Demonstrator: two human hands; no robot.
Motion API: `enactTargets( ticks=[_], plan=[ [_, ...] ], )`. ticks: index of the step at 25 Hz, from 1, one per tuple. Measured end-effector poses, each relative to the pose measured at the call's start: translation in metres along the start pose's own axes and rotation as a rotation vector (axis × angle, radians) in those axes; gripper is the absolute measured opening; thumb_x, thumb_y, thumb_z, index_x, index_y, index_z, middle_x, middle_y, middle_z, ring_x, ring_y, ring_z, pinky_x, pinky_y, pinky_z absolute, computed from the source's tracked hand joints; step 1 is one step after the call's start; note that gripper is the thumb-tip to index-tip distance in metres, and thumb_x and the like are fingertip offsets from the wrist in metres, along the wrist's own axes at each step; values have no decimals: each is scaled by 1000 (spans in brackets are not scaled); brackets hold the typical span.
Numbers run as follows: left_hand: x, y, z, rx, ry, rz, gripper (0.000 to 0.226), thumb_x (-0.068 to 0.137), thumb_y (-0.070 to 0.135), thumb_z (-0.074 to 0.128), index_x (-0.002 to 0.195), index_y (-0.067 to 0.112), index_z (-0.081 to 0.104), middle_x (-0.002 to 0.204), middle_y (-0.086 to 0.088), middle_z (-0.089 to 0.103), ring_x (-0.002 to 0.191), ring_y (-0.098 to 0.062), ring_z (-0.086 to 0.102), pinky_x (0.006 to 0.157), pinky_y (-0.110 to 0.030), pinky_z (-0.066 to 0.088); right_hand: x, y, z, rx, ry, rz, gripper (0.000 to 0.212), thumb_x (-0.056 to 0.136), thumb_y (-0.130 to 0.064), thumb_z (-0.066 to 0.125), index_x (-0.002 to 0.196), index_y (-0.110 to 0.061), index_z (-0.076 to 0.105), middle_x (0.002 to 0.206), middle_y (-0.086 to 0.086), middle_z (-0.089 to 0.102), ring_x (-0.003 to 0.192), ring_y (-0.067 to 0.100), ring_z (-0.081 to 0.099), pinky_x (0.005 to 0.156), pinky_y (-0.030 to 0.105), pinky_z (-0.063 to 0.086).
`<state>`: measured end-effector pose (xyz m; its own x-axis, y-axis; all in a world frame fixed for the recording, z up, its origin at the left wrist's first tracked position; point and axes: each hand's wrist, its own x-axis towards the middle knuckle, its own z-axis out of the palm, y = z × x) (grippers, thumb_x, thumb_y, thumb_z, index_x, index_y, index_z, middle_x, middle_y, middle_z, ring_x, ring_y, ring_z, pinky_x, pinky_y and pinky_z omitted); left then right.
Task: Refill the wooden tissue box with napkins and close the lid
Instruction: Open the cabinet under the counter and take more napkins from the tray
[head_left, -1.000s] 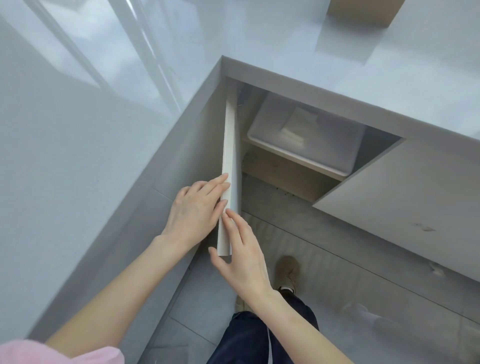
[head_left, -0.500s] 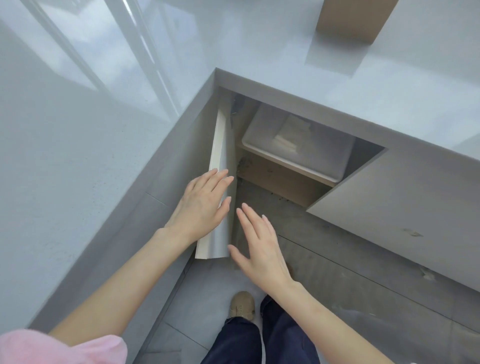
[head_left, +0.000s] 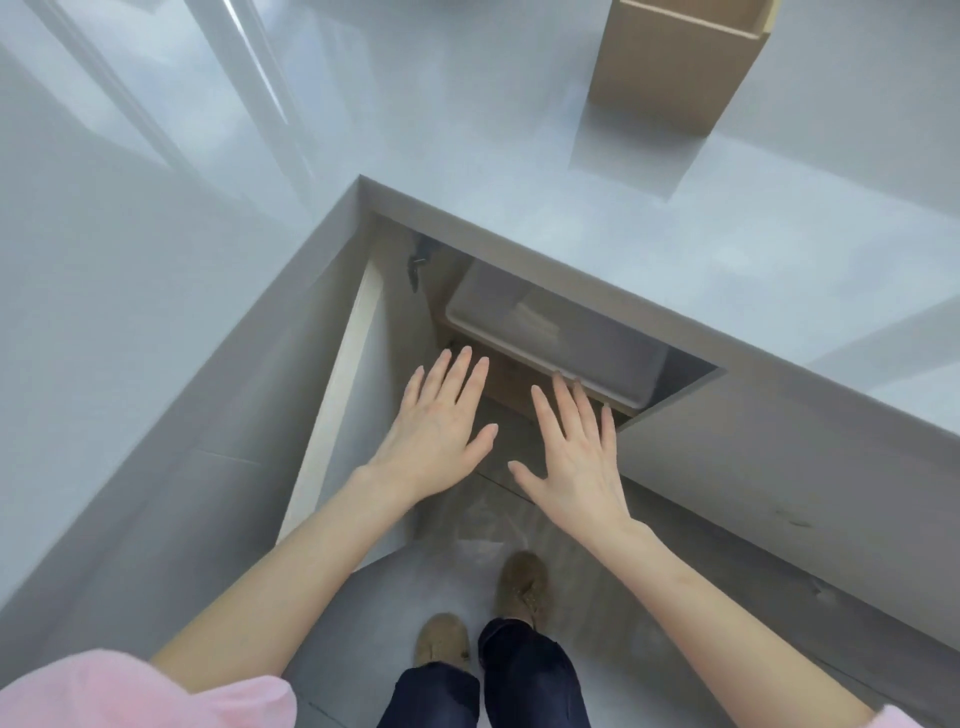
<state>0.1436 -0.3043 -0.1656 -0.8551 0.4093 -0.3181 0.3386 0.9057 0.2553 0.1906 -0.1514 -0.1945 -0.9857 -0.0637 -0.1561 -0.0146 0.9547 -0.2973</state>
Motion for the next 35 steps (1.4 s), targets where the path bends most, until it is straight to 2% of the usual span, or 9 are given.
enactTargets(
  ticks=[3,7,13,19,24,28,31,33,35],
  plan=[
    [29,5,12,-41,28,-13,68,94,38,35,148,12,2,158,-8,-1,145,-24,-4,117,-40,0,24,17,1,-6,-34,-5,76,86,-40,56,148,-15,20,159,7,9,147,25,2,117,46,0],
    [68,1,29,-86,55,-42,70,92,39,41,147,10,9,157,-10,7,145,-25,5,116,-40,8,52,40,12,-25,-114,-6,75,89,-43,49,149,-17,11,160,3,-3,147,21,-8,116,42,-8],
    [122,-19,72,-57,75,-61,73,93,44,37,148,11,1,158,-10,4,145,-25,4,117,-38,5,100,74,55,-88,-144,27,77,92,-47,42,150,-19,0,159,4,-10,146,21,-12,117,44,-9],
    [172,-39,111,-59,100,-37,71,93,43,38,148,12,6,157,-10,9,144,-25,11,115,-38,12,148,109,100,-48,-45,56,74,92,-44,46,149,-16,10,159,6,3,147,22,1,118,43,1],
    [213,-41,122,-124,111,-32,68,93,40,40,146,7,12,154,-12,21,140,-27,23,112,-38,23,183,135,124,19,7,135,64,89,-40,51,142,-8,32,142,14,41,131,29,39,109,41,33],
    [254,-35,124,-358,70,-135,62,95,38,39,143,4,21,148,-15,31,133,-31,35,106,-39,33,214,140,124,420,-90,443,56,92,-35,49,136,-1,37,136,18,45,123,31,45,94,35,41],
    [286,-36,133,-368,43,-195,60,95,39,38,141,3,25,144,-18,34,130,-33,37,106,-41,34,243,146,124,804,-18,662,46,90,-29,51,123,5,51,105,15,56,103,27,55,82,33,43],
    [302,-39,141,-444,59,-235,56,95,37,37,141,6,27,143,-17,37,129,-33,37,105,-42,35,259,150,124,1036,36,742,28,90,-23,52,101,2,60,89,13,56,101,30,61,90,40,49],
    [312,-39,149,-533,112,-260,48,96,33,37,138,10,35,139,-16,42,126,-32,41,102,-40,37,270,150,128,1190,27,784,21,92,-21,52,95,-1,60,91,15,59,97,28,62,93,38,50]
  ],
)
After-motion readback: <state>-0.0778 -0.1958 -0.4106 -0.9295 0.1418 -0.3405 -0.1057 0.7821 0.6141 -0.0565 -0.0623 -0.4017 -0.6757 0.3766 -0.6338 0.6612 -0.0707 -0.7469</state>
